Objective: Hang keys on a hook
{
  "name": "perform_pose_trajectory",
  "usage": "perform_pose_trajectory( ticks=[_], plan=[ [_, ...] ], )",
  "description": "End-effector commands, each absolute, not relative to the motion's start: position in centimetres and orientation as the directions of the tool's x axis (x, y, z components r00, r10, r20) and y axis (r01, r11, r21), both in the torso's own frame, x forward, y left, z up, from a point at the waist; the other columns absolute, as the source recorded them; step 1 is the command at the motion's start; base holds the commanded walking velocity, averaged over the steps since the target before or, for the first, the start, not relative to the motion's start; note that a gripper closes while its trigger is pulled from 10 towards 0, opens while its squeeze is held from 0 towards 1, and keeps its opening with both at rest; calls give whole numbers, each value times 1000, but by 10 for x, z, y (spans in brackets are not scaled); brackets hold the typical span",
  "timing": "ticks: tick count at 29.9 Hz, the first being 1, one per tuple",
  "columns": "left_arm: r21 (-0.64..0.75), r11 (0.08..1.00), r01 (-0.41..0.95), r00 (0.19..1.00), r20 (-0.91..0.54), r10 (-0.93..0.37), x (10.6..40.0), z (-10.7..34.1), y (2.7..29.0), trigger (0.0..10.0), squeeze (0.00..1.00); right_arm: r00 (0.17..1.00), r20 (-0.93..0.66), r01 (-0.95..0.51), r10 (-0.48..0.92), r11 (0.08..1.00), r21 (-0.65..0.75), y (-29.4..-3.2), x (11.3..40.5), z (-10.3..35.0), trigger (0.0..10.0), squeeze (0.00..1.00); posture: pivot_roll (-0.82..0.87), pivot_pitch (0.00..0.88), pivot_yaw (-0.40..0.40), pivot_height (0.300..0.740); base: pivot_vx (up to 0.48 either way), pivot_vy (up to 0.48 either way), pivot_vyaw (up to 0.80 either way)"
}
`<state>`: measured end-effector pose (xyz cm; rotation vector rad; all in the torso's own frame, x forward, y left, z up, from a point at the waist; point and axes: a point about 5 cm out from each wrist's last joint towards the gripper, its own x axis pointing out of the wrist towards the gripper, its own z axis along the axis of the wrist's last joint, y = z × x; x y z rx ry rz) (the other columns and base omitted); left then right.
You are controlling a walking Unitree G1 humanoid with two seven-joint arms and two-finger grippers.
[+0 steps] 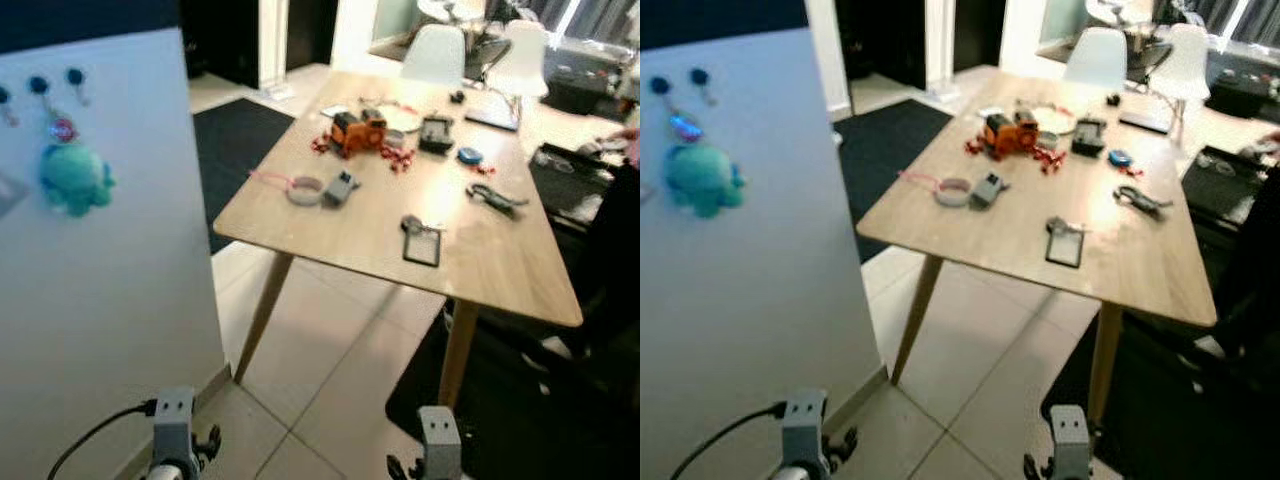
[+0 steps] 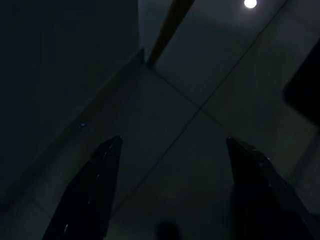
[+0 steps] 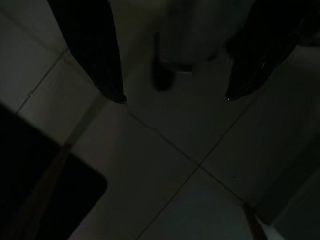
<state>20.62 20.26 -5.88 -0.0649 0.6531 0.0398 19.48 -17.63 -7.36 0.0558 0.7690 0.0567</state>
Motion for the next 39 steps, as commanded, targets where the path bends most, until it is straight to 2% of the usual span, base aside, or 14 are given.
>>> perform_pose_trajectory(
  ticks=[1,16,39],
  plan=[
    [-50,998,-44,792,-610,4,207,-59,200,10000,0,711,-701,-19,55,998,58,-183,193,-74,10000,0,48,54,2,740,0,0,-800],
    [-56,996,-68,797,-604,20,208,-58,200,10000,0,713,-699,-24,60,998,61,-183,193,-74,10000,0,41,42,-2,740,0,0,-779],
    [-63,986,-155,799,-594,88,206,-58,209,10000,0,714,-697,-39,69,997,59,-182,193,-74,10000,0,44,51,-2,740,0,0,0]
  ],
)
